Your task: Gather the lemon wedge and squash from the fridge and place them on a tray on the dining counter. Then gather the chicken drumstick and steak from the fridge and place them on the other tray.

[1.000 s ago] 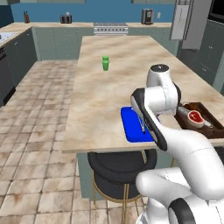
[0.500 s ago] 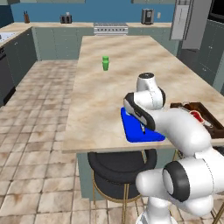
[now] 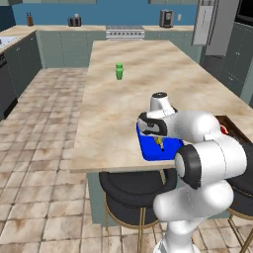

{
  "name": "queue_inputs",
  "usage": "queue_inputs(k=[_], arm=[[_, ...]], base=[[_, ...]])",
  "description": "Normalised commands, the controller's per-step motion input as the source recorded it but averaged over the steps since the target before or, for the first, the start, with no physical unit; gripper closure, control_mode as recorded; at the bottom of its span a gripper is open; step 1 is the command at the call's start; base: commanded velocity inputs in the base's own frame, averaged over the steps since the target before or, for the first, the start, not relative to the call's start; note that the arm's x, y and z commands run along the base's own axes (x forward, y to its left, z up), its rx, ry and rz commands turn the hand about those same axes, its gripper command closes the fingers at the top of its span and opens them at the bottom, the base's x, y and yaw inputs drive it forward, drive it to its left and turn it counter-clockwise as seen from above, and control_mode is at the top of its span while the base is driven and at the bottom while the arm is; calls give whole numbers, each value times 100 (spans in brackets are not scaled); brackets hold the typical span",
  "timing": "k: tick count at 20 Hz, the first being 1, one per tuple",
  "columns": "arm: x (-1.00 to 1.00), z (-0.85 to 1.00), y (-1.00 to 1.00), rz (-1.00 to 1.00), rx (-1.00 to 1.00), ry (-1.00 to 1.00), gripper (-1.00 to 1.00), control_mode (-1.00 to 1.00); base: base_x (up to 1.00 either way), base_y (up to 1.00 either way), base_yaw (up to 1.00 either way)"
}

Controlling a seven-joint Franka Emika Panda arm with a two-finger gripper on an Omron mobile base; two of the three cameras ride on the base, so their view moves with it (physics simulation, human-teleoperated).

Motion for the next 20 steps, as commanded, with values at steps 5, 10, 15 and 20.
queue_inputs(k=[5,10,15,20], arm=[[61,-44,-7,0,0,5,100,-100],[52,-40,-2,1,0,5,100,-100],[54,-43,0,0,0,7,100,-100],[33,-33,0,0,0,3,-100,-100]], base=[[0,0,0],[0,0,0],[0,0,0],[0,0,0]])
